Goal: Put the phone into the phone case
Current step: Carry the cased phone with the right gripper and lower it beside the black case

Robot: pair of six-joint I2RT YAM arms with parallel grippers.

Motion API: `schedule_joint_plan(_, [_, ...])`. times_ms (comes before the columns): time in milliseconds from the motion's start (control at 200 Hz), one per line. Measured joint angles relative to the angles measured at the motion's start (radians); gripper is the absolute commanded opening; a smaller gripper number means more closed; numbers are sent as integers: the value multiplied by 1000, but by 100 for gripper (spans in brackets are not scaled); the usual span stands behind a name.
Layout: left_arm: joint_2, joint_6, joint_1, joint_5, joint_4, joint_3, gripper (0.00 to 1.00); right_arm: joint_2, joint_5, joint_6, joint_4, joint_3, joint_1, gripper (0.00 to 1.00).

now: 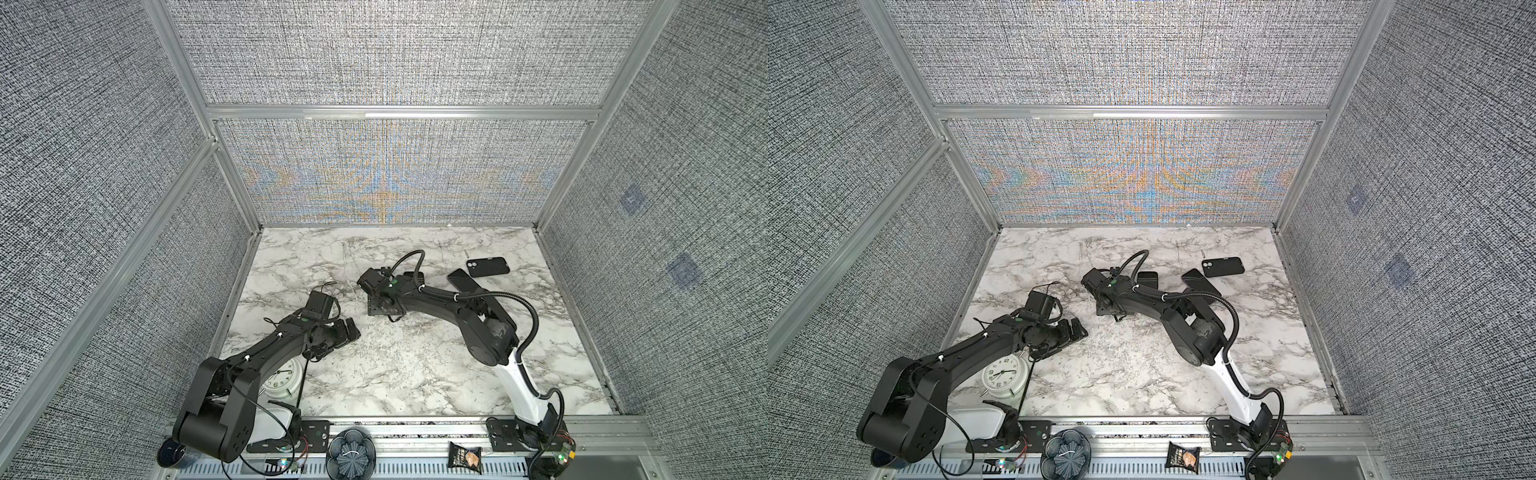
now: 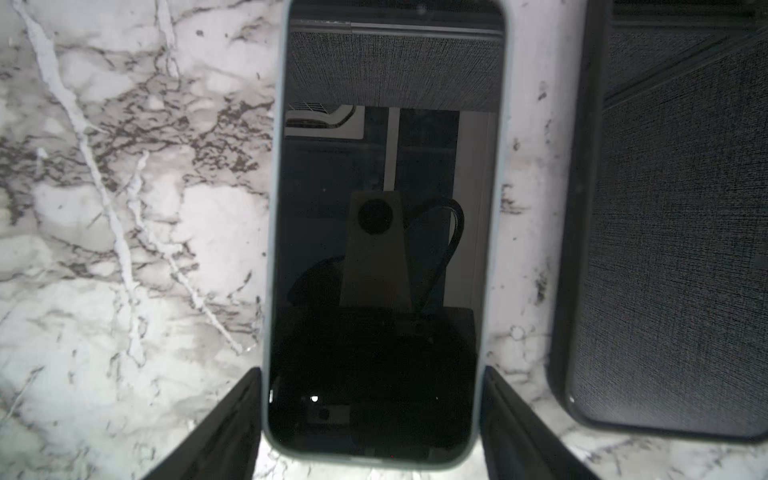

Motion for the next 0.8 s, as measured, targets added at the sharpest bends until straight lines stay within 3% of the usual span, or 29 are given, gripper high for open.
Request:
schedule_joint_plan(450, [-11, -3, 0, 5, 8, -10, 99, 17, 21, -26, -7, 22, -2, 63])
schedule_joint_plan(800, [-11, -3, 0, 8, 15, -10, 99, 17, 21, -39, -6, 22, -3, 76])
